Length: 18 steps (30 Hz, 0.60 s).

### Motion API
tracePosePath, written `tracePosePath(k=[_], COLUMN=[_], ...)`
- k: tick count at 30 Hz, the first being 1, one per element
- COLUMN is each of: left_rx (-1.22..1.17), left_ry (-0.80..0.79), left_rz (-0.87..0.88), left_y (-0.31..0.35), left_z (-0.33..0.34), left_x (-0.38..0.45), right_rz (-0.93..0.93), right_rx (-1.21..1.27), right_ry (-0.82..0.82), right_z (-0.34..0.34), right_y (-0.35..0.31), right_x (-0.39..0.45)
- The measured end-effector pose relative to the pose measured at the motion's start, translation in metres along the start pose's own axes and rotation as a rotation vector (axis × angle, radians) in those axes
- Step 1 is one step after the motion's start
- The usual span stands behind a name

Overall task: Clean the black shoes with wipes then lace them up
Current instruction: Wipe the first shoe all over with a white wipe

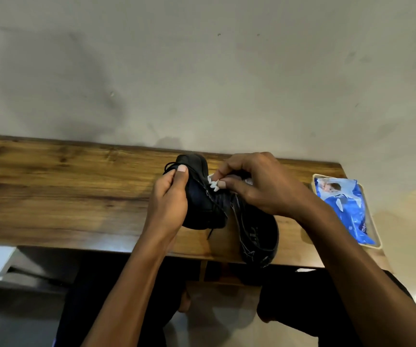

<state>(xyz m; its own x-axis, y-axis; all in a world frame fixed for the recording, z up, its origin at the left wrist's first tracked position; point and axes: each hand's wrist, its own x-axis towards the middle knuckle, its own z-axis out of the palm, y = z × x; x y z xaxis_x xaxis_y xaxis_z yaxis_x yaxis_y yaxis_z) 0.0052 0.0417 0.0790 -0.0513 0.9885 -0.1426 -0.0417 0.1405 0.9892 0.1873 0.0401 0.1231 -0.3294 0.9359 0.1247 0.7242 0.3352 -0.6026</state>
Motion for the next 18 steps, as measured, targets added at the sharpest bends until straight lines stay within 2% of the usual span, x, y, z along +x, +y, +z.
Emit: tracePosePath(k=[7,10,15,18], left_rx=[-0.184,-0.256,-0.309,-0.308], left_ry=[0.062,0.097,0.085,0.102], left_rz=[-0.192,-0.251,-0.284,-0.298], left_y=[0.003,0.006,0.009,0.010], left_z=[0.004,0.003,0.010,0.017], left_x=[0.002,0.003,0.002,0.000], right_rz=[-0.187,-0.237,-0.192,-0.136], right_rx=[-0.206,-0.218,-0.090,-0.080], right_ry=[0.045,0.061,0.256,0.317], right_z=[-0.004,0.001,0.015,0.017], right_y=[-0.020,-0.015,-0.003,-0.002], right_x=[-0.021,-0.025,-0.029,-0.022])
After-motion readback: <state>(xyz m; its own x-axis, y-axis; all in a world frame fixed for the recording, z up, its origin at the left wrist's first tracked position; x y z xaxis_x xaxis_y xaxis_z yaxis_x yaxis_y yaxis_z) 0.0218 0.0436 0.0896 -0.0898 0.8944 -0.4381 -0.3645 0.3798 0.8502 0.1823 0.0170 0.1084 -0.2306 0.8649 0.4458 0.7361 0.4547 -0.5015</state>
